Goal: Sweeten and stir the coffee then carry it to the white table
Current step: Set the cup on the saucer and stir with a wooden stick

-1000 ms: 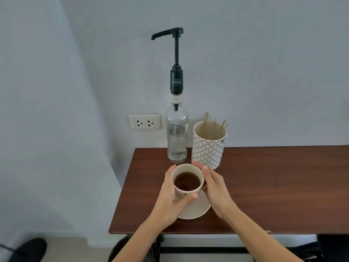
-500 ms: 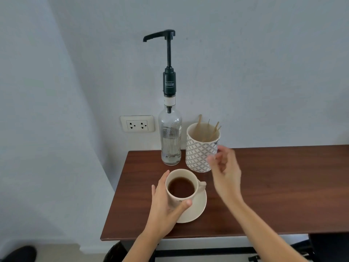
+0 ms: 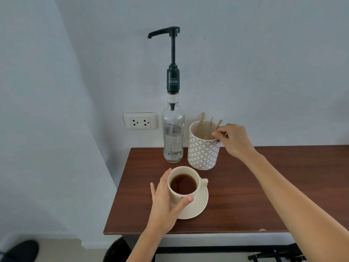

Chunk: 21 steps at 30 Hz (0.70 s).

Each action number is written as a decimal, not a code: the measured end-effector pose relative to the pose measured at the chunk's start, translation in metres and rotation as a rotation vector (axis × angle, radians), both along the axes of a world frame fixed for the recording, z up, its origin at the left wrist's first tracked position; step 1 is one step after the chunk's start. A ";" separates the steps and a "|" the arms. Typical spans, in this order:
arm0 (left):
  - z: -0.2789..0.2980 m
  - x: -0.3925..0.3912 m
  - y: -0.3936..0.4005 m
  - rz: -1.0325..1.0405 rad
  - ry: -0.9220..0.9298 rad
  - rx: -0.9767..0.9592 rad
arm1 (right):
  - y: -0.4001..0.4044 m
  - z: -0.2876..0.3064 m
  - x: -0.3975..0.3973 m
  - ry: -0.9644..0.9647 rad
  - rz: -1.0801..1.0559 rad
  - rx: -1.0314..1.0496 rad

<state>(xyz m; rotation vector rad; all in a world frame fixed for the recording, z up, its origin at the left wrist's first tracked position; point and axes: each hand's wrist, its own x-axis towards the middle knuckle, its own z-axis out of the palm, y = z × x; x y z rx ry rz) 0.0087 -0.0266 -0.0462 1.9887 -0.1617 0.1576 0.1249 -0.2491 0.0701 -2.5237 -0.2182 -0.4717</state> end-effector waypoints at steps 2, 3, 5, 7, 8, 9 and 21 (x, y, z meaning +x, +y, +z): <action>0.000 0.000 0.000 0.005 0.000 0.002 | -0.003 0.010 0.000 -0.078 -0.026 0.038; 0.000 0.000 0.000 0.007 -0.002 -0.005 | -0.004 0.019 -0.005 -0.132 -0.041 0.089; 0.001 0.000 0.000 0.007 -0.001 -0.021 | -0.005 0.040 -0.021 -0.261 -0.069 0.182; 0.002 -0.001 -0.001 0.007 -0.003 -0.019 | -0.009 0.061 -0.044 -0.380 -0.083 0.296; 0.003 -0.002 -0.001 0.006 -0.002 -0.014 | -0.011 0.069 -0.057 -0.413 -0.068 0.372; 0.003 -0.001 -0.001 0.005 0.000 -0.010 | -0.010 0.076 -0.071 -0.414 -0.029 0.455; 0.005 -0.002 0.002 -0.027 -0.018 -0.018 | 0.058 -0.006 -0.094 0.146 0.313 0.308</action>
